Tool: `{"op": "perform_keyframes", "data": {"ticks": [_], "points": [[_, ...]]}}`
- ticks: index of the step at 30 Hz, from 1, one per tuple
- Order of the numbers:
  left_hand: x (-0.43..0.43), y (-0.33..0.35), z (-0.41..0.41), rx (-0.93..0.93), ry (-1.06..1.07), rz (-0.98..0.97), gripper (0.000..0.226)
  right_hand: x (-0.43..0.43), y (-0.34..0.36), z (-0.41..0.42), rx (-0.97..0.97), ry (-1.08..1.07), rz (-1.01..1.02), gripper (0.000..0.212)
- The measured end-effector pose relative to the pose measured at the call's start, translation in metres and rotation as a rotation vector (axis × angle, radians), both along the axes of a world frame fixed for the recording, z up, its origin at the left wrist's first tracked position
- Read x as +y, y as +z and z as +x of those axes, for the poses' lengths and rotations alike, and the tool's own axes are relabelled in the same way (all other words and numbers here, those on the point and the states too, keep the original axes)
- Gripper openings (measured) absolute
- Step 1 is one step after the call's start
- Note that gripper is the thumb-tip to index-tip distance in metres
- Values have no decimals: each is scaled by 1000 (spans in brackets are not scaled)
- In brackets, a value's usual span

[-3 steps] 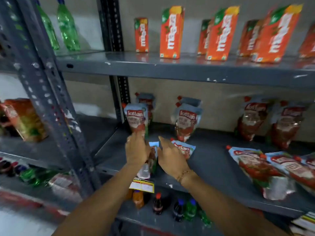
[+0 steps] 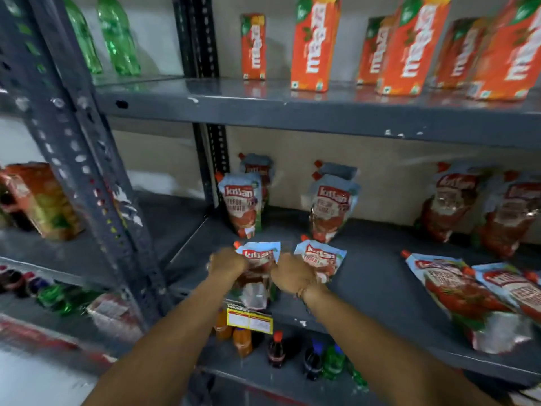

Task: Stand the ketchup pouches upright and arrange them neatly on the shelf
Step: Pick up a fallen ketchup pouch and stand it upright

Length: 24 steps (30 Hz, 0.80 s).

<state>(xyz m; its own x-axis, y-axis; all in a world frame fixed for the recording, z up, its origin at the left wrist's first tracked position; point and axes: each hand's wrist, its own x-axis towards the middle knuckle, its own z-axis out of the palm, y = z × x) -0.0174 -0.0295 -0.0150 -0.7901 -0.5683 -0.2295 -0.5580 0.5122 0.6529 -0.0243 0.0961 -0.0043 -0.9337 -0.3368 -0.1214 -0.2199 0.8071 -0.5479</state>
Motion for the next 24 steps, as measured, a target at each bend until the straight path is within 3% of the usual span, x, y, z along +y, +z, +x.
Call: {"op": "perform_keyframes", "data": {"ticks": [3,6,8,11,13,15,21,22,24], "points": [[-21,-11,-9,-81,55,511,44,-23,2,-16,-278,-46,28,33],[-34,-19,-12,-28,46,726,34,-36,-8,-38,-362,-117,-70,25],[-43,-20,-13,62,10,784,17,-41,-18,-50,-431,-200,-266,17],[-56,-12,-19,322,-59,678,18,-43,-22,-59,-320,-319,-611,26],[-64,1,-22,525,-125,636,28,-47,-14,-61,-134,-279,-673,27],[-71,4,-27,597,-156,614,32,-47,-9,-60,-24,-225,-675,31],[-75,-25,-25,465,-129,527,27,-41,-30,-53,-52,-159,-452,24],[-78,-25,-25,404,-135,456,26,-37,-29,-53,-41,-157,-415,30],[-78,-19,-26,106,-198,217,31,-22,-27,-51,21,-224,-297,52]]}}
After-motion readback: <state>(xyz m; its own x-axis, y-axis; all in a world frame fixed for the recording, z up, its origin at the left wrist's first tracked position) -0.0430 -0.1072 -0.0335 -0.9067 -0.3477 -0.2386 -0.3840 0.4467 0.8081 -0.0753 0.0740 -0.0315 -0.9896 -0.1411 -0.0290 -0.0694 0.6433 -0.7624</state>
